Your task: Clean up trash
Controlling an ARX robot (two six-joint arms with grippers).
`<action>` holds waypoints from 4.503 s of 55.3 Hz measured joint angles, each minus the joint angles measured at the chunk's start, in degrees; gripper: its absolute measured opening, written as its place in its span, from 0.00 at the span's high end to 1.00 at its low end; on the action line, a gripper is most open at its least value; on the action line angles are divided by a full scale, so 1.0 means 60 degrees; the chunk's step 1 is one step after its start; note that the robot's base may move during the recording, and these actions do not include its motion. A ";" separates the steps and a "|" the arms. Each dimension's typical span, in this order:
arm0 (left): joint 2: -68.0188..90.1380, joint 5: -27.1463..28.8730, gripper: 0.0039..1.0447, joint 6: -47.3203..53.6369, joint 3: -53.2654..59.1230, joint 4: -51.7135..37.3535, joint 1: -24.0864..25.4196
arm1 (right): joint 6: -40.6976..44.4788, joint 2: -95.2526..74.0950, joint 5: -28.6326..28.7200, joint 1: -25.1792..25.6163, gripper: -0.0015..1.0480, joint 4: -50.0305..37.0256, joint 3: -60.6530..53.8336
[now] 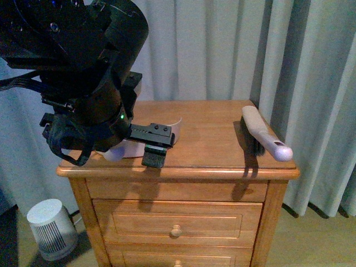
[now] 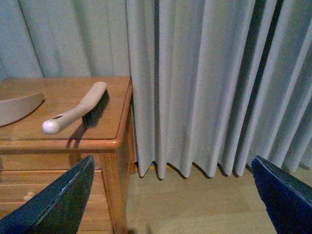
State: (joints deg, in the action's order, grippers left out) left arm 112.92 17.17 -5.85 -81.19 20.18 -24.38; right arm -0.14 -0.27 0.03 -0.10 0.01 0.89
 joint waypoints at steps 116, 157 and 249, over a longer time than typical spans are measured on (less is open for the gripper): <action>-1.4575 -0.2983 0.74 0.2667 1.1020 -0.8663 0.2856 | 0.0423 -0.5027 -0.2983 -0.1949 0.07 -0.1009 0.2098; -1.4582 -0.3009 0.74 0.2612 1.1020 -0.8663 0.2860 | -0.3774 -1.6662 -0.2033 -0.3577 0.07 0.2623 1.1755; -1.4582 -0.3009 0.74 0.2605 1.1020 -0.8663 0.2860 | 0.1282 -1.1653 -0.4379 -0.4211 0.80 -0.5129 0.7271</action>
State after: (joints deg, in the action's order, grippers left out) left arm 25.43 -0.89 9.78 -15.07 -31.79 -7.22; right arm 7.55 -70.19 -26.24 -25.36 -30.76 44.51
